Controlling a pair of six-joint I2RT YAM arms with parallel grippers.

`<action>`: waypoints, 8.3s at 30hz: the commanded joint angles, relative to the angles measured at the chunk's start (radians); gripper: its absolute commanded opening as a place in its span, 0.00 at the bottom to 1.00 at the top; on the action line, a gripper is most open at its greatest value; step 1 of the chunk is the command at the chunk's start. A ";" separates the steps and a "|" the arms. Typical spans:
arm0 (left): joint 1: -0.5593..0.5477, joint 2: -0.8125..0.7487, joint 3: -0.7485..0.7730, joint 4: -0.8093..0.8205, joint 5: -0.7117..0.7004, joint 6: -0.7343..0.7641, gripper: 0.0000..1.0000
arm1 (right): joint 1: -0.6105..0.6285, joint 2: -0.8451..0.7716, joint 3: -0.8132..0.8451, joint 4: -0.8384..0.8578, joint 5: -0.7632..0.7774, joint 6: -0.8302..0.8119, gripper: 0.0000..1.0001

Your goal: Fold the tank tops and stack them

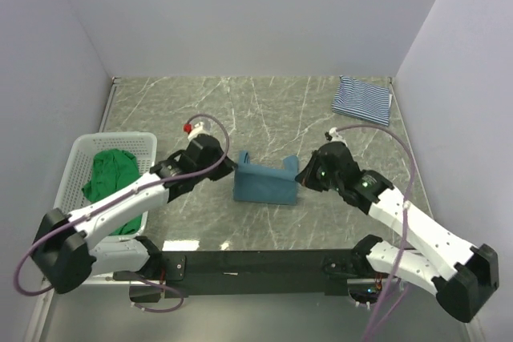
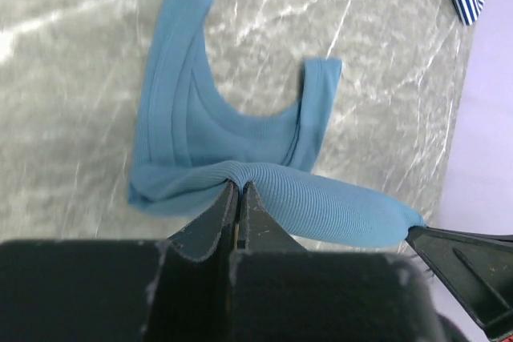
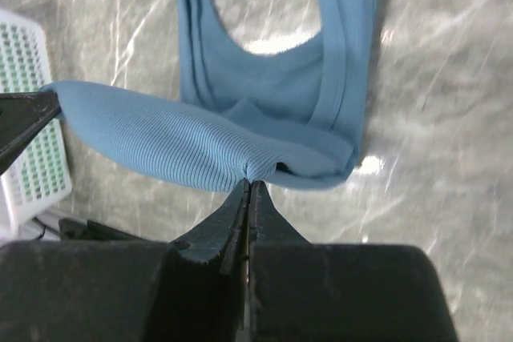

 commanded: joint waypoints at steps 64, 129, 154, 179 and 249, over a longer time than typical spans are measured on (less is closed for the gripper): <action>0.102 0.616 0.188 0.105 -0.051 0.216 0.29 | -0.304 0.779 0.027 0.690 -0.376 -0.198 0.00; 0.328 0.181 0.229 -0.158 0.353 0.476 0.40 | -0.807 1.444 1.675 -0.096 -0.333 -0.655 0.00; 0.331 0.243 0.218 -0.118 0.390 0.473 0.38 | -0.919 1.343 1.461 0.019 -0.370 -0.591 0.00; 0.339 0.160 0.176 -0.097 0.373 0.423 0.43 | -0.911 1.011 0.939 0.137 -0.072 -0.399 0.77; 0.890 -0.078 0.672 -0.256 0.047 0.269 0.01 | -0.080 0.074 0.119 0.223 0.116 -0.332 0.75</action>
